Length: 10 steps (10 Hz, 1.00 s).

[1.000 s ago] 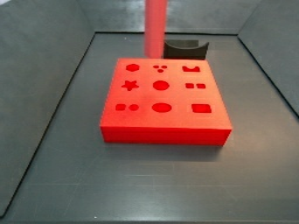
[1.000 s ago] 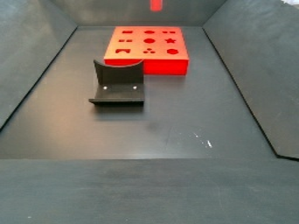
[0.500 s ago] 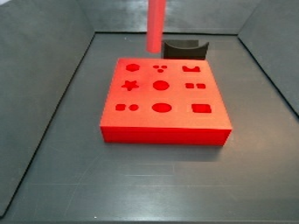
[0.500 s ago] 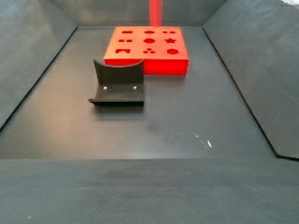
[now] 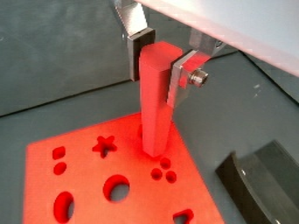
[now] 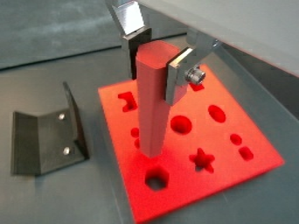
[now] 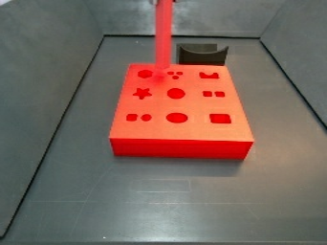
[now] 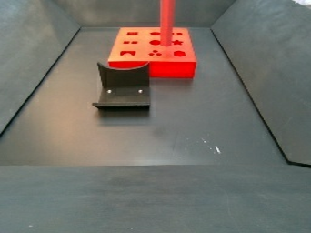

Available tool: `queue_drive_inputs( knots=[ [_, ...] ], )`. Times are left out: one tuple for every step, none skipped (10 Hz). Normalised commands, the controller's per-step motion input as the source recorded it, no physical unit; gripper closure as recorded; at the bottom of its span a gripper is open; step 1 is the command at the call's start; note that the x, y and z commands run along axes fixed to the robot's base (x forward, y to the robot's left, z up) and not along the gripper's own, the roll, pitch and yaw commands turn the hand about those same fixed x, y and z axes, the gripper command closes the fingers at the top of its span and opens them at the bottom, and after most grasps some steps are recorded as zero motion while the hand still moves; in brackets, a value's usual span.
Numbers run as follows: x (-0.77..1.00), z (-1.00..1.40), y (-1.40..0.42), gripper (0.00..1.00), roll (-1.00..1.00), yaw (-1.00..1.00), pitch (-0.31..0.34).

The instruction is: Insert the hexagon object.

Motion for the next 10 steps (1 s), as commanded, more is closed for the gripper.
queue_drive_inputs(
  knots=[
    [-0.71, -0.11, 0.19, 1.0, 0.18, 0.0, 0.01],
    [-0.73, -0.07, 0.14, 1.0, 0.11, 0.0, 0.0],
    [-0.52, -0.08, 0.07, 1.0, 0.01, 0.0, -0.006],
    [-0.07, -0.07, 0.0, 1.0, -0.04, 0.0, -0.114],
    [0.05, -0.08, -0.02, 1.0, -0.07, 0.05, -0.113],
    [0.16, -0.08, -0.04, 1.0, -0.06, 0.11, -0.103],
    [0.17, -0.08, -0.03, 1.0, -0.03, 0.13, -0.084],
    [0.14, -0.08, -0.03, 1.0, -0.03, 0.13, -0.09],
    [0.09, -0.07, -0.02, 1.0, -0.03, 0.11, -0.09],
    [0.03, -0.04, -0.05, 1.0, -0.03, 0.12, -0.084]
  ],
)
